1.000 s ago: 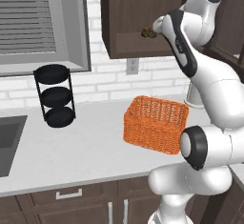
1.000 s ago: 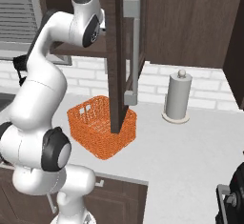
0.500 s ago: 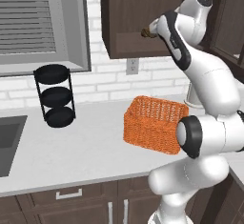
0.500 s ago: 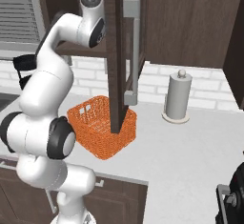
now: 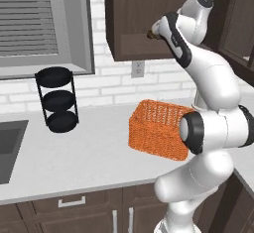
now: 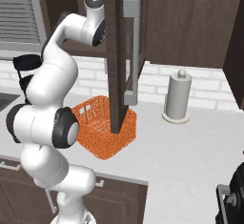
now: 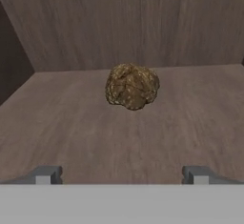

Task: Open the cabinet, pick up the bread from the cabinet and place it in the basket. Then move the basket to the dining counter.

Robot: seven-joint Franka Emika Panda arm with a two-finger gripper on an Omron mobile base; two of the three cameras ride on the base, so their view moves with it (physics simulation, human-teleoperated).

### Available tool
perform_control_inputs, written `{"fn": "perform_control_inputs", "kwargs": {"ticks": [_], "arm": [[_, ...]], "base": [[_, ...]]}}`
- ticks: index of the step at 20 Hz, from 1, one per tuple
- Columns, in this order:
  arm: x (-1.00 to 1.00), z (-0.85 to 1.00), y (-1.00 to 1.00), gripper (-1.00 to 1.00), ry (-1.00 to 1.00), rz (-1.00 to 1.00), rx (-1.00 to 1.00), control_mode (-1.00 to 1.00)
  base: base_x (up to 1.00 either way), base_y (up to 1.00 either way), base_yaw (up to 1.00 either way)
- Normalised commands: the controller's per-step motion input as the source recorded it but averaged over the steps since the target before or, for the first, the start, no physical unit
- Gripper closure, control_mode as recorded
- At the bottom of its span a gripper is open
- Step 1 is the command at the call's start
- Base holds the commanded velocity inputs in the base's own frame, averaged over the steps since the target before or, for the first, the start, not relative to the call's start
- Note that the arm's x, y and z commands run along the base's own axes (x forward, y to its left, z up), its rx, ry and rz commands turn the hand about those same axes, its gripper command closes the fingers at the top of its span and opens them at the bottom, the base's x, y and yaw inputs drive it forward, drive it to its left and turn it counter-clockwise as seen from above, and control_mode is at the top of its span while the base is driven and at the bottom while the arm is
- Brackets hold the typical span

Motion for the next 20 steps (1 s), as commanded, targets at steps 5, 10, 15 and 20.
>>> {"fn": "perform_control_inputs", "kwargs": {"ticks": [5, 10, 15, 20], "arm": [[0.37, -0.04, 0.0, -1.0, 0.0, 0.0, 0.0, -1.0], [0.35, -0.08, 0.0, -1.0, 0.0, 0.0, 0.0, -1.0], [0.3, -0.15, 0.0, -1.0, 0.0, 0.0, 0.0, -1.0], [0.3, -0.05, 0.0, -1.0, 0.0, 0.0, 0.0, -1.0]], "base": [[0.0, 0.0, 0.0], [0.0, 0.0, 0.0], [0.0, 0.0, 0.0], [0.0, 0.0, 0.0]]}}
